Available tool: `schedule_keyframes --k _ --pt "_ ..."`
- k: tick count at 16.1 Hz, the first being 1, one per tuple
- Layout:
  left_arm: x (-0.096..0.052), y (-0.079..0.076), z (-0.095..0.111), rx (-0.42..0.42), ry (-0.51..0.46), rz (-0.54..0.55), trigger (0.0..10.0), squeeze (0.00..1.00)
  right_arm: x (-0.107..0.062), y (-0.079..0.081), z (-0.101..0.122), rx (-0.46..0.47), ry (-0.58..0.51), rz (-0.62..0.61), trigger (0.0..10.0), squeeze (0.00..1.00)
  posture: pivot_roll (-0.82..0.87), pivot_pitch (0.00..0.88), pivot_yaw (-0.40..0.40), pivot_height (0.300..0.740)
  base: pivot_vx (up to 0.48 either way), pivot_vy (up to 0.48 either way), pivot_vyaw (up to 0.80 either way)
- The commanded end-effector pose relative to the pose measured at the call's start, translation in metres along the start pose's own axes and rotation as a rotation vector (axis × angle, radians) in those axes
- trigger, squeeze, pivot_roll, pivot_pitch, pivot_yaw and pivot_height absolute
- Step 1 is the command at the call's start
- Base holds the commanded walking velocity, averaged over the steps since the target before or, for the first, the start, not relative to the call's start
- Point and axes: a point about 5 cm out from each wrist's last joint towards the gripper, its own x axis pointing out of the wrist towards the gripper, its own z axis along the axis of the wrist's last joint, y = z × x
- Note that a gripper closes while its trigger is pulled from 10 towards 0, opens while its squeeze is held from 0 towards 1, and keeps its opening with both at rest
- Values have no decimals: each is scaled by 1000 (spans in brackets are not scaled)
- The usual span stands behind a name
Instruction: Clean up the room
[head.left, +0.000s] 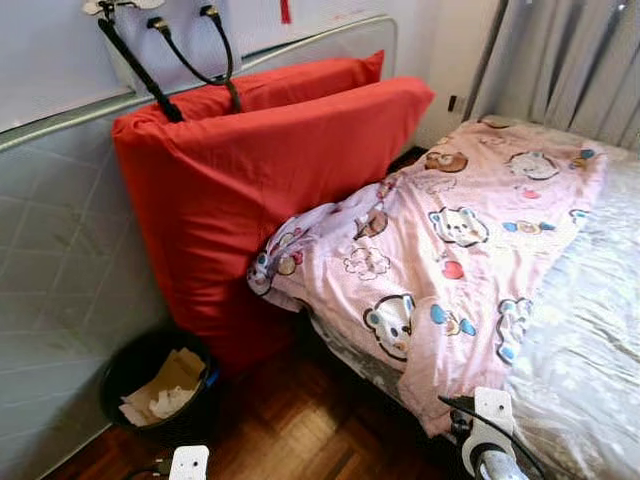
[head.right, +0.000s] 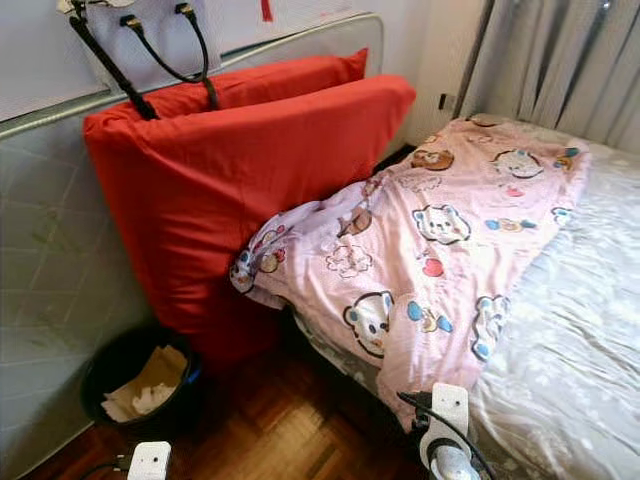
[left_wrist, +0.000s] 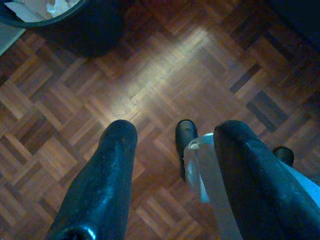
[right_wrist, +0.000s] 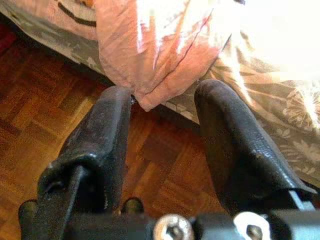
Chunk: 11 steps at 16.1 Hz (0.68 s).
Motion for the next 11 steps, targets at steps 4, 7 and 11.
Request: schedule_keyframes --k 4,7,11 --pt "-1 0 -4 2 27 1 10000 0 1 2 2 7 -4 4 10000 0 47 0 3 740 0 0 0" --pt "-1 0 -4 2 27 1 10000 0 1 2 2 7 -4 4 10000 0 47 0 3 740 0 0 0" --pt "-1 0 -4 2 27 1 10000 0 1 2 2 7 -4 4 10000 0 47 0 3 740 0 0 0"
